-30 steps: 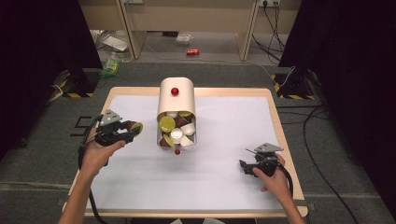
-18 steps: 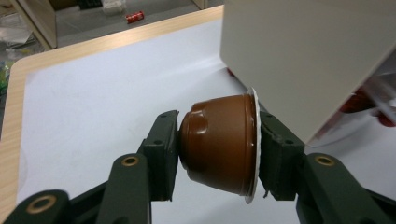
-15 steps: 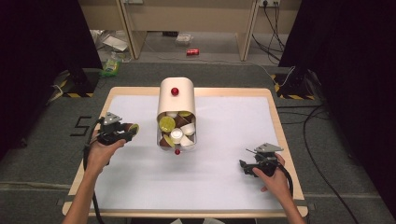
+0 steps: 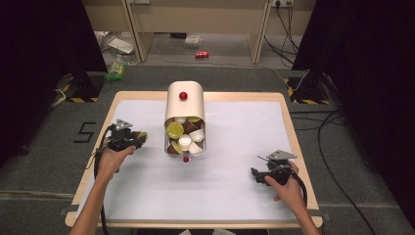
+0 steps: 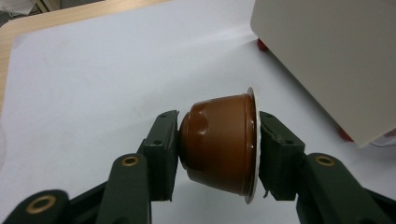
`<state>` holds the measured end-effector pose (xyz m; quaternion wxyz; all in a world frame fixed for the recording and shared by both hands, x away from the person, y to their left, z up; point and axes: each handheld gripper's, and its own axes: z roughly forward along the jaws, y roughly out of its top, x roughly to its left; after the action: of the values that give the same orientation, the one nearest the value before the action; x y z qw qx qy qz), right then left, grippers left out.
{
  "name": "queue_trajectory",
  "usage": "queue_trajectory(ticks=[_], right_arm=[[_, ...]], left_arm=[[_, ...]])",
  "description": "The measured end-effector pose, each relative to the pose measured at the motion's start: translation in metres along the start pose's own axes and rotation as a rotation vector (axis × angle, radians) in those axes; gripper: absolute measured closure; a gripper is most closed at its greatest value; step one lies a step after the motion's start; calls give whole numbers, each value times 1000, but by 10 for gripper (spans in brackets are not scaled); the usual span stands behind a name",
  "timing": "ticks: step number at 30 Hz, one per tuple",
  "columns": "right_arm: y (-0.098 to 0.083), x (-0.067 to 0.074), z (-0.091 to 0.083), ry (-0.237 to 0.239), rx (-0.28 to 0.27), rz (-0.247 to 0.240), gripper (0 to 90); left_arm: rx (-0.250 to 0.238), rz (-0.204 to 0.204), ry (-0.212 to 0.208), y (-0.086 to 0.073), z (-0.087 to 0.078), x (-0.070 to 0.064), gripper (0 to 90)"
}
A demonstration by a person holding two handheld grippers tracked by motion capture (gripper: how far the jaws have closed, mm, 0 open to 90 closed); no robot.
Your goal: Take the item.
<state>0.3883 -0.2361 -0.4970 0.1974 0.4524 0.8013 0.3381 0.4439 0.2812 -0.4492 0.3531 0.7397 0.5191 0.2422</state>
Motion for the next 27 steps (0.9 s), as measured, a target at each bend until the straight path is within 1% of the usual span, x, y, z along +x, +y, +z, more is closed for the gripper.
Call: queue_trajectory(ticks=[4, 13, 22, 25, 27], right_arm=[[0, 0, 0, 1, 0, 0, 131], [0, 0, 0, 0, -1, 0, 131], [0, 0, 0, 0, 1, 3, 131], [0, 0, 0, 0, 1, 3, 131], [0, 0, 0, 0, 1, 3, 131]], left_arm=[[7, -5, 7, 0, 8, 1, 531], [21, -17, 25, -3, 19, 6, 530], [46, -19, 23, -5, 28, 5, 529], [51, -18, 21, -6, 30, 5, 528], [49, -25, 19, -6, 32, 5, 526]])
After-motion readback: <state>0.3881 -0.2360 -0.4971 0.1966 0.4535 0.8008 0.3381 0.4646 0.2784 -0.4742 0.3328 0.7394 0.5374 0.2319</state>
